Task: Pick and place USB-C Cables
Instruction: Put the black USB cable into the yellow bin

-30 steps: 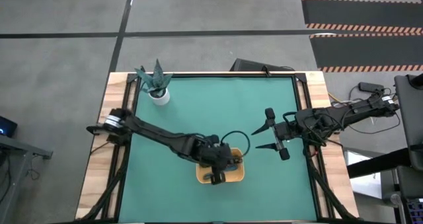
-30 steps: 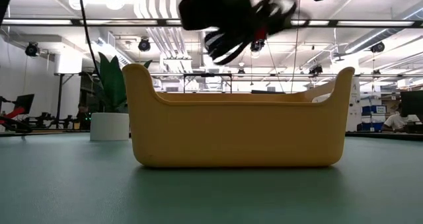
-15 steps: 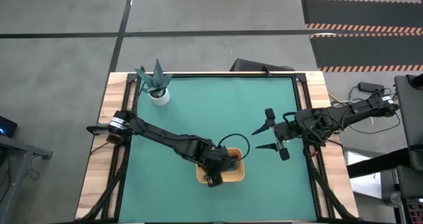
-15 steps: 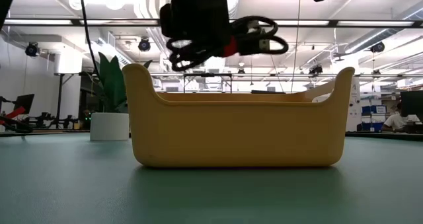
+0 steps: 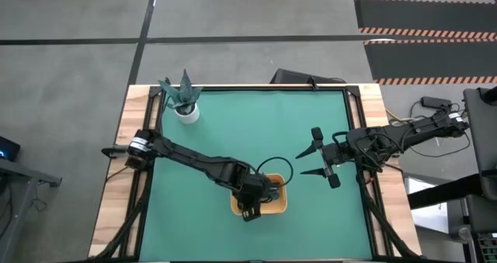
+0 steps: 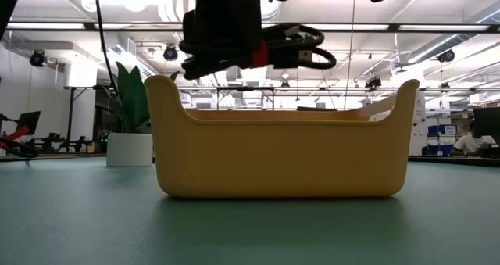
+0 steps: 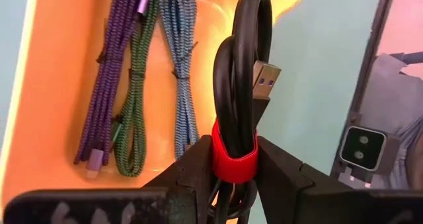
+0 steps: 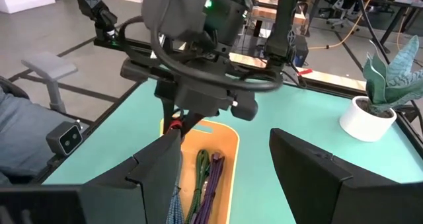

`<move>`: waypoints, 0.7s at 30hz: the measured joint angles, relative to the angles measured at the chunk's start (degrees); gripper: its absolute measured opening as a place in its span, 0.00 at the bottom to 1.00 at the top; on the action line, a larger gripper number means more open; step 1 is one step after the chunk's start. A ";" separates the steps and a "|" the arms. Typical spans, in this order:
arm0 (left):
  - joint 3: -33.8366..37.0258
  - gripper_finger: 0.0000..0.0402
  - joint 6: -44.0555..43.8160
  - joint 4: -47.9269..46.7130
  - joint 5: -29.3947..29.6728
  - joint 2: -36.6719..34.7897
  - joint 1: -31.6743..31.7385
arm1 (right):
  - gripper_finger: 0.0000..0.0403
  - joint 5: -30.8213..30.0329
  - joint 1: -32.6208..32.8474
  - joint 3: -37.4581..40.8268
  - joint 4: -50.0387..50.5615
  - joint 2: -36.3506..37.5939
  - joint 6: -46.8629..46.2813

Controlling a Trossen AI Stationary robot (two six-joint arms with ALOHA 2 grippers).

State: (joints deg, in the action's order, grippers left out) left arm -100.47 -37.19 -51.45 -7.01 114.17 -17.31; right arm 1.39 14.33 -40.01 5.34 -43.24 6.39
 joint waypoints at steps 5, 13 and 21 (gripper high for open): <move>0.00 0.20 0.75 0.27 0.00 0.00 0.65 | 0.56 0.00 0.00 0.00 0.05 0.00 0.00; 0.09 0.20 2.12 4.42 -0.03 0.06 1.61 | 0.56 0.00 0.00 0.00 1.94 0.08 -0.59; 0.04 0.20 3.20 3.73 -2.71 3.63 2.09 | 0.56 0.00 0.00 0.00 4.17 1.68 -1.05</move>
State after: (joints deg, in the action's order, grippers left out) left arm -100.42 -33.99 -47.72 -9.72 117.80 -15.21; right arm 1.39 14.33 -40.01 9.52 -41.56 5.34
